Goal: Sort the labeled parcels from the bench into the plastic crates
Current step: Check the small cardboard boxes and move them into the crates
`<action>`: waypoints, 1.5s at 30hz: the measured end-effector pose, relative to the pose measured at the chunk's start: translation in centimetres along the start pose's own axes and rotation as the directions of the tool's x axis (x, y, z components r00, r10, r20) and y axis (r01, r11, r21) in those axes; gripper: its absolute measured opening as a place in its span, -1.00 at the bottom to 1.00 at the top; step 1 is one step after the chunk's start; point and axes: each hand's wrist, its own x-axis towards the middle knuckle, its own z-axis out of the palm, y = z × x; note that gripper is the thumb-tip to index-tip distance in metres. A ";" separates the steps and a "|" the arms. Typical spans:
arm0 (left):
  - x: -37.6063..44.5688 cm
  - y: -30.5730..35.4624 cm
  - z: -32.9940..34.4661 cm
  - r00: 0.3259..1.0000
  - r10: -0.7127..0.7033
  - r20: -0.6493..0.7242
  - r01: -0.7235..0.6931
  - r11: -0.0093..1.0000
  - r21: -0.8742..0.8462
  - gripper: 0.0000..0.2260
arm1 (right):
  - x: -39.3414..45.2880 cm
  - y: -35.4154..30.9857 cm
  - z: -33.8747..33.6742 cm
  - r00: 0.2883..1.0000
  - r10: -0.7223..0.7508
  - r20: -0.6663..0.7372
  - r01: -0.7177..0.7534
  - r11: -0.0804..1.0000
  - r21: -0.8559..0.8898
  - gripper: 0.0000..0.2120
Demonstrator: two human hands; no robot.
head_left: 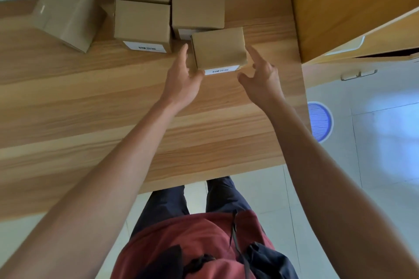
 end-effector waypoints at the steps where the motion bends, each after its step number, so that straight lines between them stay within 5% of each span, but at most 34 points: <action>1: 0.3 -0.1 0.2 1.000 -0.020 0.001 0.020 1.000 -0.007 -0.31 | 0.3 0.1 0.3 1.000 0.004 0.011 -0.004 1.000 0.008 -0.32; 12: 0.2 -1.1 1.7 0.998 -0.063 0.025 0.066 0.992 -0.105 -0.44 | 0.0 0.7 1.7 1.000 0.018 0.006 -0.019 0.999 0.046 -0.36; 22: -4.4 0.2 -1.2 0.984 0.119 -0.135 -0.139 0.980 -0.145 -0.43 | -4.3 -1.6 -1.0 0.956 -0.011 -0.292 0.078 0.973 0.219 -0.50; 31: -9.5 2.2 -4.9 0.960 0.135 -0.245 -0.207 0.932 -0.298 -0.42 | -7.2 -6.2 -2.1 0.913 -0.065 -0.402 0.230 0.898 0.376 -0.52; 45: -13.3 1.9 -8.1 0.883 0.202 -0.423 -0.313 0.926 -0.211 -0.39 | -9.9 -9.6 -1.8 0.924 -0.323 -0.207 0.382 0.825 0.418 -0.47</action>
